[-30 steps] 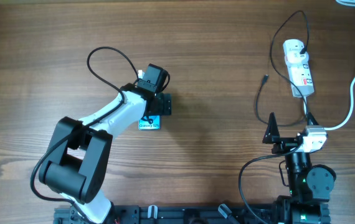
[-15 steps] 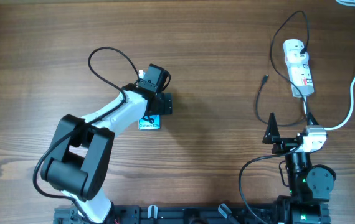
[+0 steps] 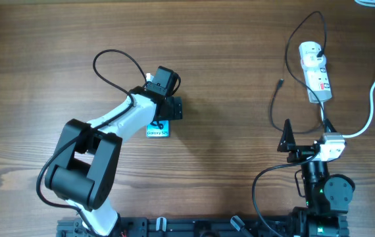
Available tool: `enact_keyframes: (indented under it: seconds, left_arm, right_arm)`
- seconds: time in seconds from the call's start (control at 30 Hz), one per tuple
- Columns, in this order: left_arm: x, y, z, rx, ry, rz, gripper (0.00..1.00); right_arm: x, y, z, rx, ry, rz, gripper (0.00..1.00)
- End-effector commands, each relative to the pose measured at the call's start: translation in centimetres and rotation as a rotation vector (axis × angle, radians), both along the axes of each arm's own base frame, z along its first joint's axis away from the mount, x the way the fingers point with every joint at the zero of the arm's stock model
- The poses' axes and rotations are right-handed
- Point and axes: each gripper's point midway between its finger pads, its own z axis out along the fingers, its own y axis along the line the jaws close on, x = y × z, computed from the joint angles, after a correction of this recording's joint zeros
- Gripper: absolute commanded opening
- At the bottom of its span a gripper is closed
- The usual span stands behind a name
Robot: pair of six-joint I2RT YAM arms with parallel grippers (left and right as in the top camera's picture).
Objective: Plug charger to phone and switch on socket
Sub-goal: 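Lower the left gripper and grasp the phone's bottom edge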
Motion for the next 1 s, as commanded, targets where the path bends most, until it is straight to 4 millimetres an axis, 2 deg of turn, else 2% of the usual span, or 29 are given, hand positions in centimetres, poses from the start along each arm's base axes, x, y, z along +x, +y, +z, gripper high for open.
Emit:
enact_keyframes:
  seconds: [0.0, 0.1, 0.23, 0.27, 0.3, 0.33, 0.37, 0.4, 0.47, 0.6, 0.67, 0.7, 0.77, 0.83, 0.97]
  left_arm:
    - [-2.5, 0.9, -2.9, 0.049, 0.112, -0.01, 0.92]
    - [-3.0, 1.1, -2.9, 0.057, 0.13, -0.01, 0.8]
    - [-3.0, 1.2, -3.0, 0.058, 0.131, -0.009, 0.6]
    - [-3.0, 1.2, -3.0, 0.058, 0.131, -0.009, 0.58]
    - [-3.0, 1.2, -3.0, 0.058, 0.131, -0.009, 0.59]
    - [-3.0, 1.2, -3.0, 0.057, 0.131, -0.009, 0.65]
    - [-3.0, 1.2, -3.0, 0.058, 0.133, -0.009, 0.8]
    - [-3.2, 1.2, -3.0, 0.061, 0.138, -0.009, 0.92]
    - [-3.5, 1.4, -3.0, 0.067, 0.154, -0.009, 0.97]
    - [-4.2, 1.7, -3.1, 0.079, 0.182, -0.008, 0.97]
    - [-4.7, 1.2, -3.2, 0.047, 0.206, -0.016, 0.95]
    - [-4.9, 0.7, -3.2, 0.018, 0.218, -0.021, 0.92]
    - [-4.9, 0.6, -3.2, 0.015, 0.221, -0.022, 0.78]
    - [-4.9, 0.6, -3.2, 0.015, 0.22, -0.022, 0.7]
    - [-4.7, 0.5, -3.2, 0.011, 0.209, -0.022, 0.66]
  right_arm:
    - [0.0, -0.3, 0.2, -0.014, -0.011, -0.013, 1.0]
    - [0.0, -0.3, 0.2, -0.013, -0.011, -0.013, 1.0]
    - [0.0, -0.3, 0.2, -0.013, -0.011, -0.013, 1.0]
    - [0.0, -0.3, 0.2, -0.013, -0.011, -0.013, 1.0]
    - [0.0, -0.3, 0.2, -0.013, -0.011, -0.013, 1.0]
    - [0.0, -0.3, 0.2, -0.013, -0.011, -0.013, 1.0]
    - [0.0, -0.3, 0.2, -0.013, -0.011, -0.013, 1.0]
    - [0.0, -0.3, 0.2, -0.014, -0.01, -0.013, 1.0]
    - [0.0, -0.3, 0.2, -0.013, -0.011, -0.013, 1.0]
    - [0.0, -0.3, 0.2, -0.013, -0.011, -0.013, 1.0]
    - [0.0, -0.3, 0.2, -0.013, -0.011, -0.013, 1.0]
    - [0.0, -0.3, 0.2, -0.014, -0.011, -0.013, 1.0]
    - [0.0, -0.3, 0.2, -0.013, -0.011, -0.013, 1.0]
    - [0.0, -0.3, 0.2, -0.014, -0.01, -0.013, 1.0]
    - [0.0, -0.3, 0.2, -0.014, -0.011, -0.013, 1.0]
